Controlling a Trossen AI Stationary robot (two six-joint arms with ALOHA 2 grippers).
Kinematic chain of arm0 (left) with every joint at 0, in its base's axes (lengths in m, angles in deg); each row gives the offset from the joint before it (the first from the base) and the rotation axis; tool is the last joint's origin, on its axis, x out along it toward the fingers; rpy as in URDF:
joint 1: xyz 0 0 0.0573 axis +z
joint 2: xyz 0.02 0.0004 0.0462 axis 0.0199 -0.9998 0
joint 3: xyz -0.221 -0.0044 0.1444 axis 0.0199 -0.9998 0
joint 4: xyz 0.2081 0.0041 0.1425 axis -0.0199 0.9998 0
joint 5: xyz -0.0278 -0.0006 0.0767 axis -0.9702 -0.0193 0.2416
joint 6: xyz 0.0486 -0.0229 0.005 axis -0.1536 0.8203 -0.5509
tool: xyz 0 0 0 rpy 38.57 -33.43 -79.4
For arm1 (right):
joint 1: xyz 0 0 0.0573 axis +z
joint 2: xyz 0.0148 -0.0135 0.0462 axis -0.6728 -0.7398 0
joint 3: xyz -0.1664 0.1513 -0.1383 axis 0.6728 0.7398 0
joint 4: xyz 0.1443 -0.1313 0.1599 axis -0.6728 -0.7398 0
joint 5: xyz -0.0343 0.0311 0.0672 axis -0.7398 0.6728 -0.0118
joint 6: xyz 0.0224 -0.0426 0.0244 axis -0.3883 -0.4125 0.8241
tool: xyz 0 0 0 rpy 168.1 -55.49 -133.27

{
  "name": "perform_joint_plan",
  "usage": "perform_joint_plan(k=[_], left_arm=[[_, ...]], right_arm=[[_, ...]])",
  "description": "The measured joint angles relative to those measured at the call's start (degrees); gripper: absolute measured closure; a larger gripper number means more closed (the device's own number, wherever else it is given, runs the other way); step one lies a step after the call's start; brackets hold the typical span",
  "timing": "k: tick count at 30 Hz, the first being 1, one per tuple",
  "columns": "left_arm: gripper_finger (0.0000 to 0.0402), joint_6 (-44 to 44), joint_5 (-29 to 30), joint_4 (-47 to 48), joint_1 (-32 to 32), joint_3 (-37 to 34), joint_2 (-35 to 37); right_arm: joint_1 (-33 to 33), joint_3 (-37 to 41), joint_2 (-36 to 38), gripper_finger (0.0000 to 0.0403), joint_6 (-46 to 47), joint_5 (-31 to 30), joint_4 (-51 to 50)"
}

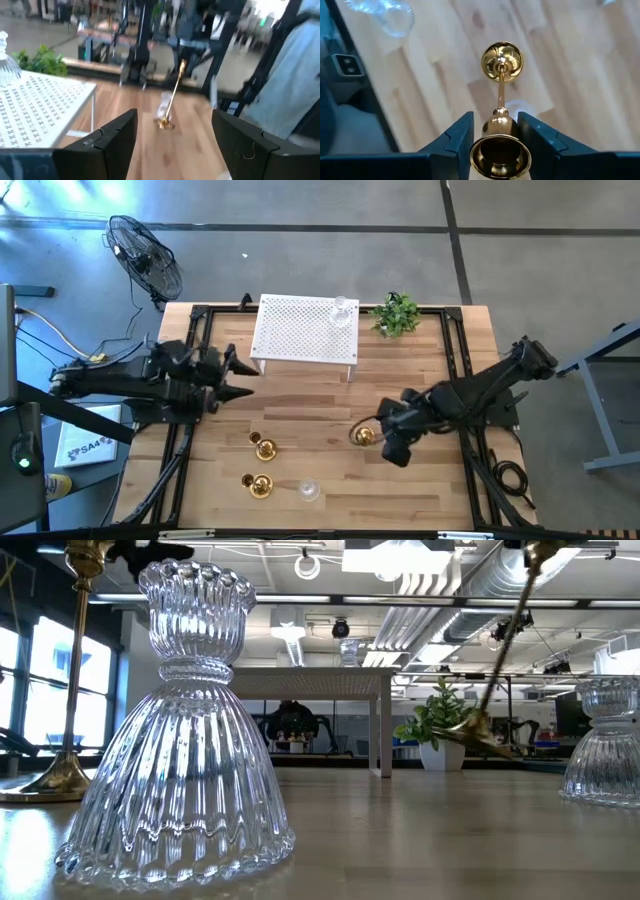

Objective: Pick & Place candle stick holders
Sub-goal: Put the bottom right gold candle holder on the shelf

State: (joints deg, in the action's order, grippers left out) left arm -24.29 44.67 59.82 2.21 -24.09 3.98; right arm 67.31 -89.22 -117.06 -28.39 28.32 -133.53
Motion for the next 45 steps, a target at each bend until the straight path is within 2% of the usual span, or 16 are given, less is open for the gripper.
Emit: perform_joint_plan(k=[6,9,14,22,26,30,37,42,45], left_arm=[[0.0151,-10.16,-0.23,6.27,0.00,10.59,-14.42],[0.0151,-14.46,-0.22,6.20,0.00,14.03,-19.78],[0.0151,-18.79,-0.77,6.06,0.00,17.57,-27.07],[0.0151,-19.69,-3.79,4.67,0.00,19.47,-36.25],[0.0151,-21.04,-4.40,-0.86,0.00,19.47,-39.93],[0.0151,-17.60,-8.07,-6.29,0.00,21.85,-41.87],[0.0151,-16.65,-7.69,-1.04,0.00,27.33,-46.65],[0.0151,-18.90,-1.55,1.13,-0.11,28.26,-49.75],[0.0151,-20.16,-0.88,1.79,-0.09,28.54,-50.31]], right_arm=[[-5.77,0.00,0.02,0.0277,-14.27,-1.40,5.47],[-8.24,0.00,0.04,0.0277,-20.68,-1.22,8.20],[-11.24,0.00,0.07,0.0277,-29.68,-1.48,13.69],[-13.81,0.00,0.07,0.0277,-40.49,-1.34,22.22],[-13.93,0.00,0.08,0.0277,-44.31,-2.51,26.02],[-13.93,0.00,0.07,0.0277,-46.34,-3.18,28.44],[-14.15,0.00,0.09,0.0277,-48.55,-3.73,31.05],[-14.96,0.00,0.09,0.0277,-49.01,-3.95,31.18],[-15.51,0.00,0.09,0.0277,-49.02,-3.93,31.68]])
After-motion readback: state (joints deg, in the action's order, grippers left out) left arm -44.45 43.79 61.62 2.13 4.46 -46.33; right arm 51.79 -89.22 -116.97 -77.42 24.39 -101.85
